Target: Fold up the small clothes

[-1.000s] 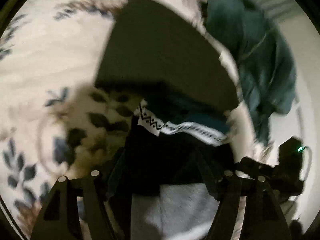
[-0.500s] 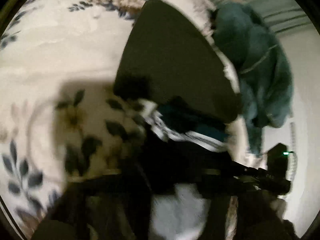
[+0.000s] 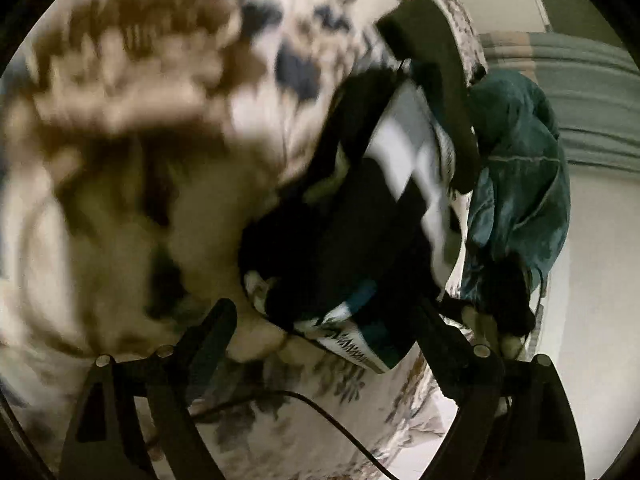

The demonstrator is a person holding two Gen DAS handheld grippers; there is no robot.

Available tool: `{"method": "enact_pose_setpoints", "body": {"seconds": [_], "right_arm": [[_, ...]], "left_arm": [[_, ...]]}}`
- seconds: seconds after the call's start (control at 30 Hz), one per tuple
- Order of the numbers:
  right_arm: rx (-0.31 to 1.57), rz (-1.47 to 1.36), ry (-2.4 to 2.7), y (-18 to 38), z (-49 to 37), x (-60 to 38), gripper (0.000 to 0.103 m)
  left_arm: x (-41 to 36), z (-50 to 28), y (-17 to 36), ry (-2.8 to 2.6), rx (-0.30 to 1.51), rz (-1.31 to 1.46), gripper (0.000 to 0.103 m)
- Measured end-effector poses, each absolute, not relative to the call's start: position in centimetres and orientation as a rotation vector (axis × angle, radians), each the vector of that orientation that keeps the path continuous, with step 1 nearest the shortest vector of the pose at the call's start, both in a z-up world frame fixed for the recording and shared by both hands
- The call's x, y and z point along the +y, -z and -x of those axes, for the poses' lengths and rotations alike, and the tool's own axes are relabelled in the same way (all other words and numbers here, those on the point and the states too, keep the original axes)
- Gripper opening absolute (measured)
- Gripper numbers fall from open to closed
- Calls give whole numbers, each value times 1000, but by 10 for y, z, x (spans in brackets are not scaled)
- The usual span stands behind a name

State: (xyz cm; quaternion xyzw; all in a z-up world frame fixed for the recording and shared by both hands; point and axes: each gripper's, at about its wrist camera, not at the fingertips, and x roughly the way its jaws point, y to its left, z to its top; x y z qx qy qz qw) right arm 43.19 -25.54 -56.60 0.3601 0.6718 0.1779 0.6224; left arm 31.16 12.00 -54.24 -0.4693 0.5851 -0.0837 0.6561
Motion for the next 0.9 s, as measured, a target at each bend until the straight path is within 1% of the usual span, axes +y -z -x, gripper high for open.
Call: {"method": "enact_pose_setpoints", "body": {"seconds": [0.07,0.2,0.23,0.27,0.3,0.33,0.37,0.4,0.43,0.53,0.63,0.67,0.7,0.77,0.8,0.87,0.9], "right_arm": [[1569,-829,-468,581,-443,-242,97],[1603,-810,-569,598,-459,-210,98],[1606,-815,-569,599,-459,-206,97],[1592,-832,-565,600,-459,-202,96],[1577,-838,-547,601,-458,-198,86],[1567,-833,-531,600,-455,-195,63],[1558,-842,-522,600,-452,-194,53],[1539,-876,-505,597,-445,-194,48],[1518,-911,-486,593,-437,-195,44],[1462,-1002,-413,571,-394,-188,39],[1398,-1021,-352,541,-341,-176,37],[1375,-1017,-320,529,-316,-167,37],[1372,-1015,-284,522,-293,-157,37],[1393,-1020,-207,524,-261,-142,38],[1412,-1021,-185,531,-250,-139,42],[1507,-1009,-145,557,-238,-126,53],[1560,-1031,-121,570,-234,-125,64]], "left_arm": [[98,-327,562,232,1317,1077,88],[89,-353,578,210,1243,1133,88],[91,-356,576,197,1202,1161,83],[93,-359,572,194,1166,1172,72],[94,-362,567,203,1152,1161,45],[96,-365,562,206,1144,1144,38],[98,-366,556,210,1138,1130,36],[103,-370,548,221,1138,1110,35],[111,-374,539,238,1143,1102,34],[130,-389,521,294,1176,1052,34],[148,-410,506,393,1240,1007,35],[150,-420,502,432,1296,954,35],[148,-422,503,458,1349,909,40],[145,-423,514,472,1450,819,44],[145,-422,523,453,1494,776,48],[147,-415,540,406,1557,736,55],[149,-409,543,387,1563,732,61]]}}
